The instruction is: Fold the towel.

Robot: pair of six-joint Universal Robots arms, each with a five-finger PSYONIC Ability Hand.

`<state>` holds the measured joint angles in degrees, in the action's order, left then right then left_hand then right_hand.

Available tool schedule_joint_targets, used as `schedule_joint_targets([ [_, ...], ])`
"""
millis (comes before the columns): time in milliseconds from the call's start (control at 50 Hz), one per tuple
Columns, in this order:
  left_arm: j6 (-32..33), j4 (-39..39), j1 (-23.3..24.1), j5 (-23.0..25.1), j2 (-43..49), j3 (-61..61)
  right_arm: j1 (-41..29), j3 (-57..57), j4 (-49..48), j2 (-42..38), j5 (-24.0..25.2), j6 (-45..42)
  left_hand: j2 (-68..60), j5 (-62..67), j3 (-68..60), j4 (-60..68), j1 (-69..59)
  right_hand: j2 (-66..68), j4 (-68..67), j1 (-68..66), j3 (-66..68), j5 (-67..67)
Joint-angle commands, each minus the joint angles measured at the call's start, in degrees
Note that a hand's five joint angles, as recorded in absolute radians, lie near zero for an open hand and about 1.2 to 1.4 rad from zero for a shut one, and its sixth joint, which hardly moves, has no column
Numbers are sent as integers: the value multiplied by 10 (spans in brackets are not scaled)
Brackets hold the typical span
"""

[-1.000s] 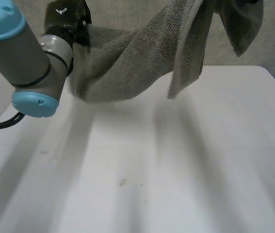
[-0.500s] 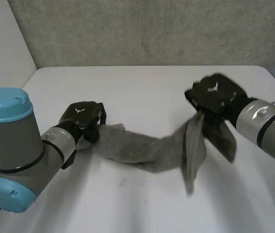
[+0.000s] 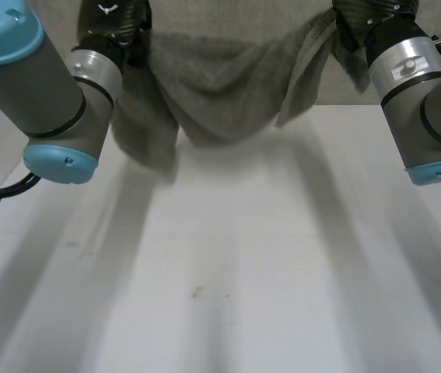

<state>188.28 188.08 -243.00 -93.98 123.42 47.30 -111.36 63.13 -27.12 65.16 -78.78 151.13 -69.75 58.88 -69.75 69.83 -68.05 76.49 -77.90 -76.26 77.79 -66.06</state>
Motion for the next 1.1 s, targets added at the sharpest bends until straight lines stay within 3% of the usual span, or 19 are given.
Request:
schedule_joint_targets([
  [20,-11,-10,5,-22,-41,174,8,52,151,-46,142,-23,-103,111,-102,102,-119,35,-21,-37,22,-39],
  [100,-14,-11,5,-22,-44,300,20,73,197,-77,174,-84,-103,111,-102,102,-119,35,-21,-37,22,-39],
  [180,-15,-11,9,-18,-46,370,45,108,246,-97,174,-214,-103,111,-102,102,-119,35,-21,-37,22,-39],
  [280,-15,-11,38,-20,-50,433,60,138,282,-94,173,-300,-103,111,-102,102,-119,35,-21,-37,22,-39],
  [520,-14,-25,118,-20,-104,515,69,202,329,-38,176,-323,-103,111,-102,102,-119,35,-21,-37,22,-39],
  [620,-15,-39,130,-20,-113,523,71,223,326,-7,180,-331,-103,111,-102,102,-119,-121,135,118,-134,116],
  [660,-14,-45,132,-19,-119,523,78,223,324,12,185,-318,-103,111,-102,102,-119,-305,319,302,-318,300],
  [680,-13,-49,131,-18,-126,522,78,223,324,12,185,-318,-21,30,-21,20,-38,-306,320,303,-319,301],
  [700,-13,-49,131,-18,-126,522,82,220,325,17,183,-311,-20,29,-20,19,-37,-497,511,495,-510,493],
  [720,-13,-51,129,-18,-134,518,83,219,323,19,184,-299,101,-93,101,-102,84,-624,638,622,-637,620],
  [740,-12,-51,126,-18,-142,512,83,219,323,19,184,-298,242,-234,242,-243,225,-625,639,623,-638,621],
  [760,-12,-51,125,-18,-142,512,84,213,322,20,183,-278,244,-235,244,-245,227,-665,679,663,-678,661],
  [800,-10,-52,114,-19,-157,497,84,204,322,22,180,-250,415,-406,415,-416,398,-665,679,663,-678,661],
  [840,-10,-54,100,-19,-161,484,84,193,323,24,176,-214,480,-472,480,-481,463,-665,679,663,-678,661],
  [880,-10,-55,85,-18,-165,471,88,177,327,36,173,-130,519,-511,519,-520,502,-665,679,663,-678,661],
  [1100,-11,-85,3,-3,-147,344,104,132,336,53,162,95,528,-519,528,-529,511,-665,679,663,-678,661],
])
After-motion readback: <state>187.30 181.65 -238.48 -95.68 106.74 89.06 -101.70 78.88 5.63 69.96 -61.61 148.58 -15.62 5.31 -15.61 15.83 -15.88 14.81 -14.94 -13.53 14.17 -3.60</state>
